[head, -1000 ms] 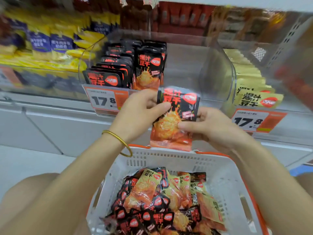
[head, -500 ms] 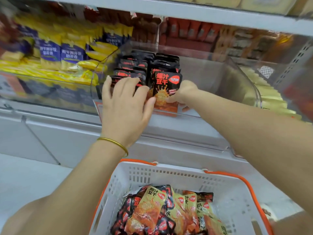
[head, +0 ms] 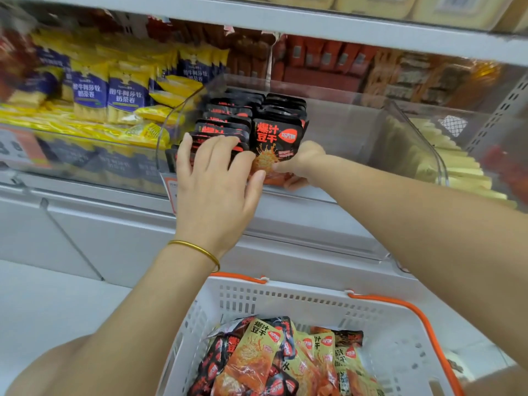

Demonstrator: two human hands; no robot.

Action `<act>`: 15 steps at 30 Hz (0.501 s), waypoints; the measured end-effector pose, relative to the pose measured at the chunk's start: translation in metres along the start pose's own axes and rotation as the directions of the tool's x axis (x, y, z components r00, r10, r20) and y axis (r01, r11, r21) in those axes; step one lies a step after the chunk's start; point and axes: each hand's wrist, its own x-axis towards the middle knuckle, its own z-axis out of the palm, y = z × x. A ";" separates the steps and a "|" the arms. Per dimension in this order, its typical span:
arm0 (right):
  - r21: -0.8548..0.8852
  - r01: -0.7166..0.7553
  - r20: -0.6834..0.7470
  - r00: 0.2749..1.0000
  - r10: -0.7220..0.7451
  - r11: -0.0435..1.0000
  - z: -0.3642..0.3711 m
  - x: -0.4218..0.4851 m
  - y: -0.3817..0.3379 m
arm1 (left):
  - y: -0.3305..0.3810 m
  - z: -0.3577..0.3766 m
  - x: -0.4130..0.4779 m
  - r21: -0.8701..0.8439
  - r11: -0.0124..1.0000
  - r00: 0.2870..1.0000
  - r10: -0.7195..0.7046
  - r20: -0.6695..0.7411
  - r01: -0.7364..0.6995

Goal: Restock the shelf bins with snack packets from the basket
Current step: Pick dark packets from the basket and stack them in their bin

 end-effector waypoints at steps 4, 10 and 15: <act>-0.059 0.018 -0.008 1.000 -0.019 0.998 -0.014 -0.021 -0.009 | 0.001 -0.003 0.000 -0.046 0.999 0.998 0.019 -0.060 -0.021; 0.130 0.358 -0.163 0.927 -0.337 0.925 -0.063 -0.118 -0.012 | 0.037 -0.025 -0.020 -0.146 0.962 0.954 0.192 -0.232 -0.229; 0.060 0.211 0.221 0.950 -0.219 0.976 -0.037 -0.162 0.082 | 0.058 -0.010 -0.066 -0.236 0.933 0.928 0.320 0.191 -0.273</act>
